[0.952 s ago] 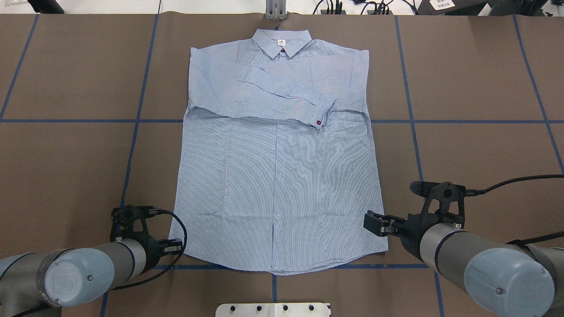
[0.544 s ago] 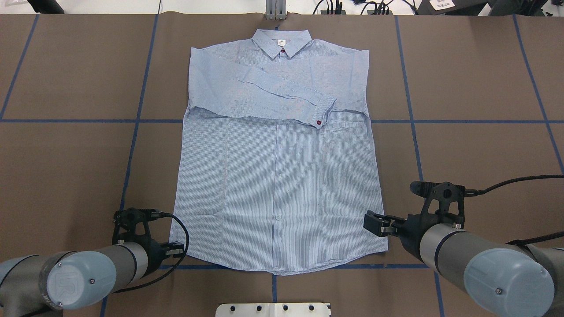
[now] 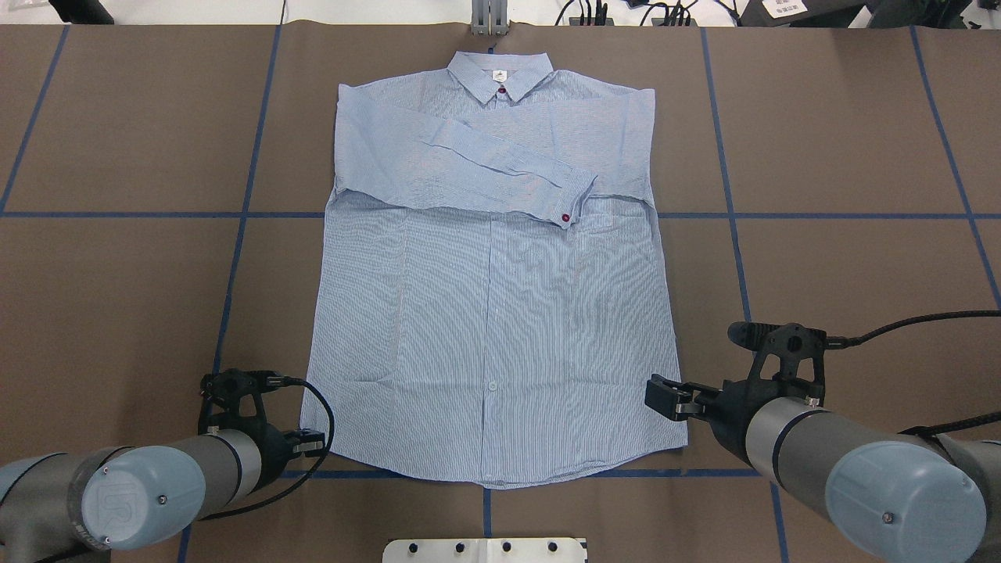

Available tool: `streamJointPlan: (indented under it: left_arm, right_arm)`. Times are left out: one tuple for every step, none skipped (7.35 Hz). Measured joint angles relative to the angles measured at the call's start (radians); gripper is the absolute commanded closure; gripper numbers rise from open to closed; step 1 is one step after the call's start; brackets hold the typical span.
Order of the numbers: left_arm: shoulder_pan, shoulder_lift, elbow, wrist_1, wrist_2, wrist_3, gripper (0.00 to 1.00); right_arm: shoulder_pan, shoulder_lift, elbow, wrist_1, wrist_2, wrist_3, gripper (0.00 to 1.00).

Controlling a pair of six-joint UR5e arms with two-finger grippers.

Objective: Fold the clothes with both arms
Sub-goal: 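Adjust the right gripper onto the hem corner and close both grippers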

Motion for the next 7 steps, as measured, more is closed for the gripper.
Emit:
streamJointPlan:
  left_arm:
    - [0.000, -0.002, -0.001, 0.000, 0.000, -0.004, 1.00]
    - [0.000, -0.004, -0.002, -0.001, 0.001, -0.006, 1.00]
    - [0.000, -0.006, -0.004, -0.002, 0.001, -0.007, 1.00]
    - [0.000, -0.008, -0.006, -0.003, 0.002, -0.008, 1.00]
    - [0.000, -0.010, -0.010, -0.004, 0.004, -0.012, 1.00]
    - [0.000, -0.011, -0.016, -0.005, 0.015, -0.021, 1.00]
    - [0.001, -0.011, -0.022, -0.006, 0.032, -0.030, 1.00]
  right_arm:
    - [-0.006, -0.034, -0.008, 0.058, 0.000, 0.000, 0.01]
    - [-0.014, -0.085, -0.018, 0.135, -0.004, 0.001, 0.02]
    - [-0.027, -0.133, -0.033, 0.199, -0.023, 0.012, 0.02]
    - [-0.046, -0.154, -0.054, 0.227, -0.055, 0.039, 0.07]
    - [-0.070, -0.163, -0.077, 0.237, -0.090, 0.068, 0.22]
    - [-0.092, -0.165, -0.099, 0.241, -0.120, 0.097, 0.36]
    - [-0.110, -0.163, -0.115, 0.242, -0.142, 0.135, 0.47]
